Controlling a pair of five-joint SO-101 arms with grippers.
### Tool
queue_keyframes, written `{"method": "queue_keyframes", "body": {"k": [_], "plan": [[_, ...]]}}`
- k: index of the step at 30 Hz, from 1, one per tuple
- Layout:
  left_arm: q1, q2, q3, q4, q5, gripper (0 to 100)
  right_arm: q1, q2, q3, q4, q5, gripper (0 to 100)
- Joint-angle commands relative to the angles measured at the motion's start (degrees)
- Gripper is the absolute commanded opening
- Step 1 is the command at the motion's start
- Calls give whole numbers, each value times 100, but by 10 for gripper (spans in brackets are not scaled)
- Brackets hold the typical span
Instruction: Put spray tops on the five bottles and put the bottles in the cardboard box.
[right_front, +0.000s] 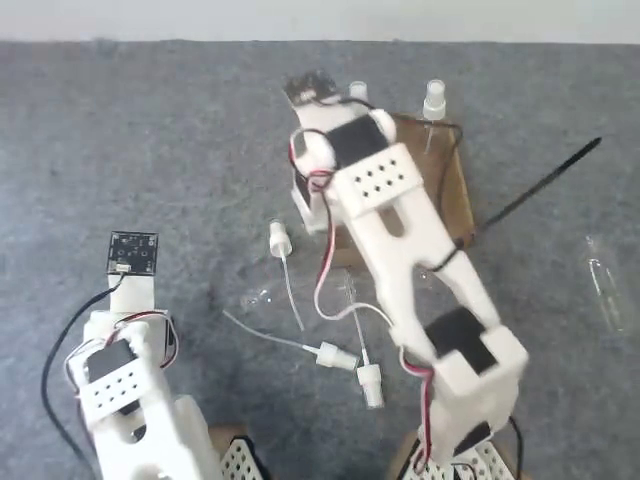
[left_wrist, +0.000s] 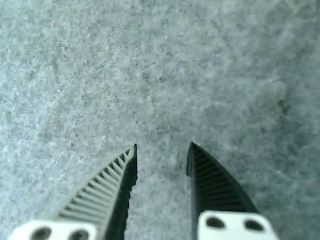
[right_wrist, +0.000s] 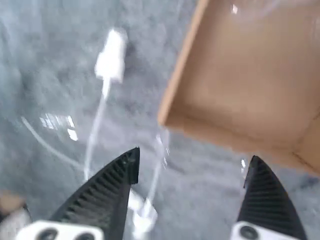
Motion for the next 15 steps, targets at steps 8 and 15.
{"method": "queue_keyframes", "body": {"k": [8,15], "plan": [[0,-18,-31,-141,-35,152,866,-2273,2866,-101,1275,285],[0,-18,-31,-141,-35,152,1367,-3222,4695,-1332,1881,284]]}}
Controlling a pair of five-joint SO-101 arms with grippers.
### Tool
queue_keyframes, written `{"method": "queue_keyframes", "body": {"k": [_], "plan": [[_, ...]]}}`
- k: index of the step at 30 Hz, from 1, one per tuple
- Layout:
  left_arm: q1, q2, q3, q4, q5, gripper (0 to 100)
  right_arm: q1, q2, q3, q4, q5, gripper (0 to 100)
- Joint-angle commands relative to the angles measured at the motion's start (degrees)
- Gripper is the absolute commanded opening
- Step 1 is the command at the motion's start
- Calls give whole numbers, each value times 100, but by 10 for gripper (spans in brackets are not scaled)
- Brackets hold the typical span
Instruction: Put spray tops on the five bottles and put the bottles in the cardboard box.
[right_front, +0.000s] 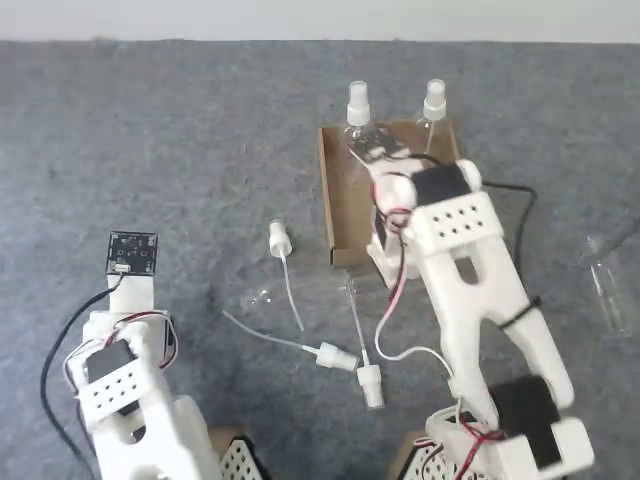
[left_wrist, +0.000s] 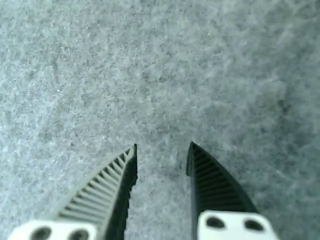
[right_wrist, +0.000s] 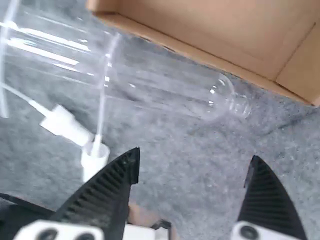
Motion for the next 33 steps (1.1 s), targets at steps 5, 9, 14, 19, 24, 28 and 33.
{"method": "queue_keyframes", "body": {"k": [5,9,14,19,24,28,33], "plan": [[0,-18,-31,-141,-35,152,-31,-1218,1732,-1833,334,282],[0,-18,-31,-141,-35,152,-453,-1481,2084,-2176,-105,281],[0,-18,-31,-141,-35,152,-1077,-1736,2075,-1824,-255,281],[9,-18,-31,-141,-35,152,-1666,-2176,2277,-1305,-220,284],[9,-18,-31,-141,-35,152,-1956,-2659,3042,-1323,-229,284],[9,-18,-31,-141,-35,152,-2167,-2905,3534,-1323,-255,284],[9,-18,-31,-141,-44,152,-2237,-2870,3727,-1332,-264,282]]}}
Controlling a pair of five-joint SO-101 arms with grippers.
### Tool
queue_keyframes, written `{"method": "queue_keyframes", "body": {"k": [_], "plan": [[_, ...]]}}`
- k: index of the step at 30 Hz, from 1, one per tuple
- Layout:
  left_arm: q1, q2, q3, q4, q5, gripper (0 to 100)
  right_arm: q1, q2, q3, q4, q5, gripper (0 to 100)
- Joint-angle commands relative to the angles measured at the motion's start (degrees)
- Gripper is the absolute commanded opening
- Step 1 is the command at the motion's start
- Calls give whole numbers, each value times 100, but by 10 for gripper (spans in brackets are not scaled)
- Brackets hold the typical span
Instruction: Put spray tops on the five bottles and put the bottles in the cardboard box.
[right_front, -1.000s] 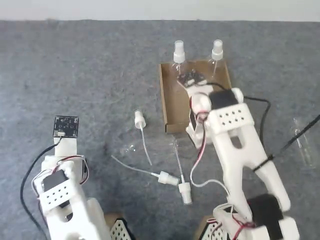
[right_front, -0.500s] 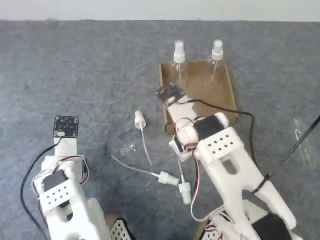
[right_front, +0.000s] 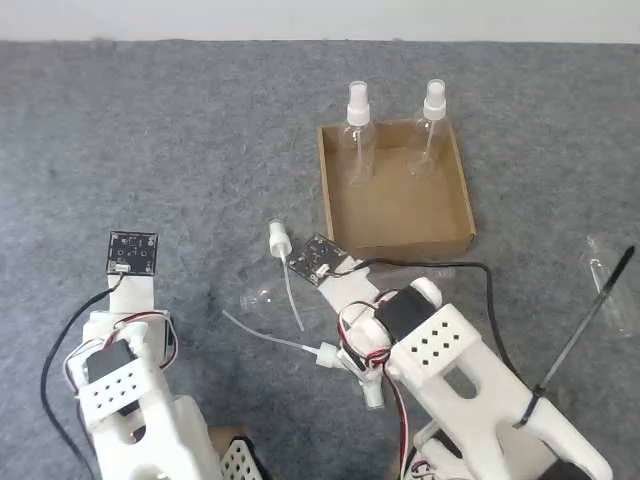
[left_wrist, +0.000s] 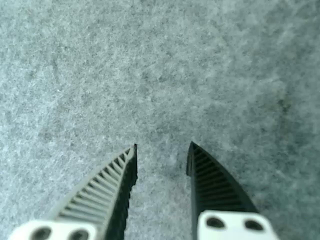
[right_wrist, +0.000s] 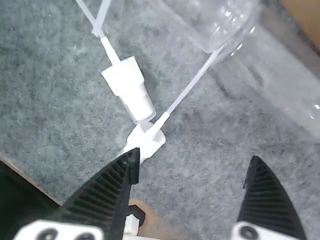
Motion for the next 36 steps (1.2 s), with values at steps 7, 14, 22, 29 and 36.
{"method": "queue_keyframes", "body": {"k": [7,14,22,29,36], "plan": [[35,-18,-92,-123,-70,152,251,92,114,-303,-88,281],[554,9,-2053,1635,-642,152,3257,92,-870,171,466,188],[3121,35,-4532,4290,-721,152,5692,92,-387,-330,1873,115],[5705,1037,-4752,4633,-176,152,6580,92,1064,-1877,2585,114],[7745,2840,-4743,3947,35,152,6589,92,2040,-3248,2576,35]]}}
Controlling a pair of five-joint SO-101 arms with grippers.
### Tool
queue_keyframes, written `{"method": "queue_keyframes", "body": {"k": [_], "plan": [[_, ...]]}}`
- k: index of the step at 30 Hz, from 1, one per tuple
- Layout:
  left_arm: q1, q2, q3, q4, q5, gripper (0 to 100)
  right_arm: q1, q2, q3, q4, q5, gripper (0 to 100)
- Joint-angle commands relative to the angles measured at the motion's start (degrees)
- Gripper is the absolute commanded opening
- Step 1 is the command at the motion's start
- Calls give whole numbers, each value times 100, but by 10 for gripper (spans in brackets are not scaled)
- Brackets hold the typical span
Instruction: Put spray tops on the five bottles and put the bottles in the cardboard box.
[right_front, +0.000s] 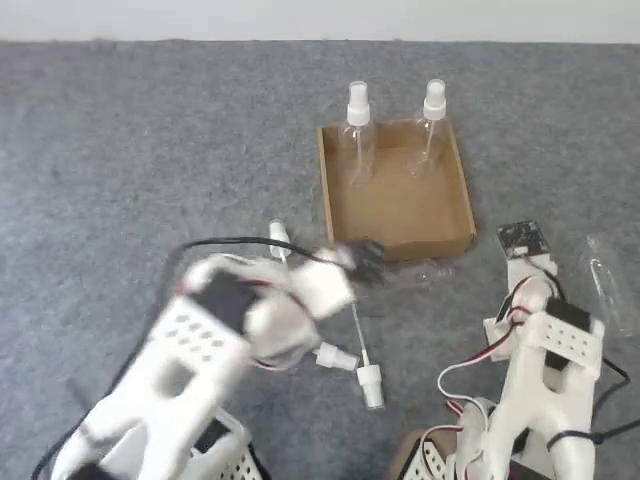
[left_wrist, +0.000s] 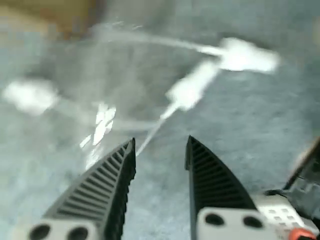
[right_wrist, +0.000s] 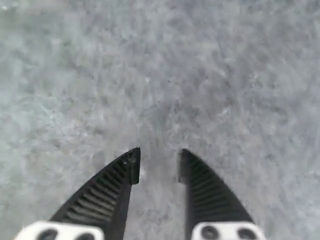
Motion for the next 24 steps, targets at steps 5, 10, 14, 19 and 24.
{"method": "queue_keyframes", "body": {"k": [5,10,14,19,24], "plan": [[1134,1811,-242,-1011,149,152,-31,-40,563,-971,-527,87],[1134,2057,-207,-1459,141,152,4,-40,580,-1033,-642,114],[1116,2347,-198,-1556,18,153,13,-40,580,-1033,-642,118],[1046,2778,-31,-1890,9,152,13,-40,580,-1033,-668,117],[1029,2910,356,-2312,0,152,13,-40,580,-1033,-809,117]]}}
